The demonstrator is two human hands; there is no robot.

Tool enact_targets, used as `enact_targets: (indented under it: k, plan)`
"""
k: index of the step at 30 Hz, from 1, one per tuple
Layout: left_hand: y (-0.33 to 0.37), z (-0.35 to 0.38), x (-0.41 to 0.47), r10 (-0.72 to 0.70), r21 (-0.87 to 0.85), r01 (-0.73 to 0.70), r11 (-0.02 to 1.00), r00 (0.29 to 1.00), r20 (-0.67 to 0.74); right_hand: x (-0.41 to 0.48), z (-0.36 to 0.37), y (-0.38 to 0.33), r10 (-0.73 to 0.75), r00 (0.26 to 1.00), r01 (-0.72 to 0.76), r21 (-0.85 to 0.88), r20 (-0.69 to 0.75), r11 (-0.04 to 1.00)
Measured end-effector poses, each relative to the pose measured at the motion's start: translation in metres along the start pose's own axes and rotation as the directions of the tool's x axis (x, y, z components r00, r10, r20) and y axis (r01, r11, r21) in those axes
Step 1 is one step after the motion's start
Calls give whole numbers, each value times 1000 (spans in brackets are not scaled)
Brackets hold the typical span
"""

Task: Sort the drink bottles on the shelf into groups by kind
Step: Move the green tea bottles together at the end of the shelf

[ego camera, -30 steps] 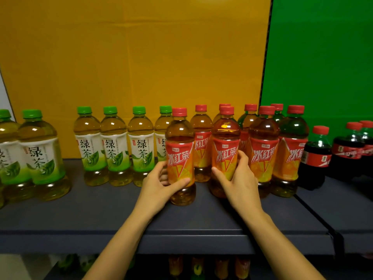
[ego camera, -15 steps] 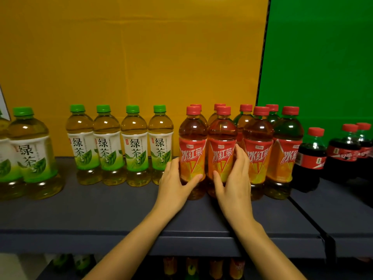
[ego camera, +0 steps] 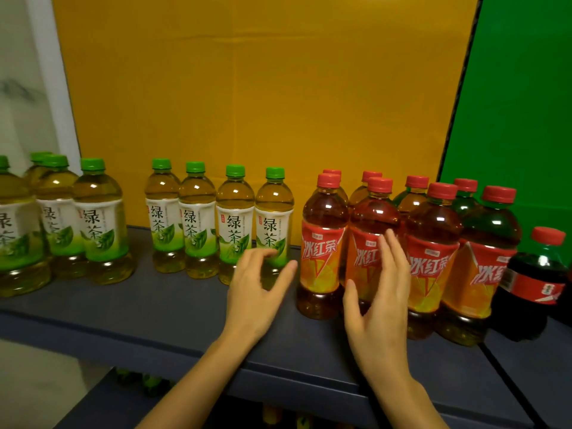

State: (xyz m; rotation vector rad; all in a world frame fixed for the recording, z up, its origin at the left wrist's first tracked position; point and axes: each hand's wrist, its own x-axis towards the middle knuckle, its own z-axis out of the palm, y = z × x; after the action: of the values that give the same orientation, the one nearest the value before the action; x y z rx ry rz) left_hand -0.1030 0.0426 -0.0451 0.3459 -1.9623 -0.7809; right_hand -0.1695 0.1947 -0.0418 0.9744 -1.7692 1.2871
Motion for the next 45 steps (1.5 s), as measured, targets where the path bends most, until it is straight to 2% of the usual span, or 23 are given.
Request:
enact_targets:
  k: [3,5,9,12,15,19,23,25,35,45]
  plan:
    - [-18,-17,6,-49,41,55,998,989,-136,3,0,-11,-133,990,128,107,45,986]
    - [-28,-26,12,-108,49,117,992,981,-159,4,6,-20,-178,976,156,167,126,974]
    - [-43,-33,25,-155,119,162,980,985,-70,3,37,-42,-86,939,6,236,332,972]
    - [-50,-33,34,-144,140,138,980,989,33,0,67,-57,-25,920,-51,182,391,982]
    - [-58,-37,44,-108,130,96,987,990,90,3,96,-68,55,928,-91,79,368,993]
    - [-68,-44,49,-50,167,30,986,991,120,15,127,-69,234,932,-238,-19,277,971]
    - [-75,-47,52,-20,157,-3,988,990,139,19,148,-58,436,867,-436,-54,243,898]
    - [-76,-45,54,-19,150,-3,989,989,149,17,150,-51,490,840,-484,-86,234,871]
    - [-80,-41,60,-31,119,9,993,983,179,15,152,-45,454,870,-439,-114,195,891]
    - [-77,-42,56,-44,120,20,993,979,200,12,148,-42,404,887,-401,-62,225,914]
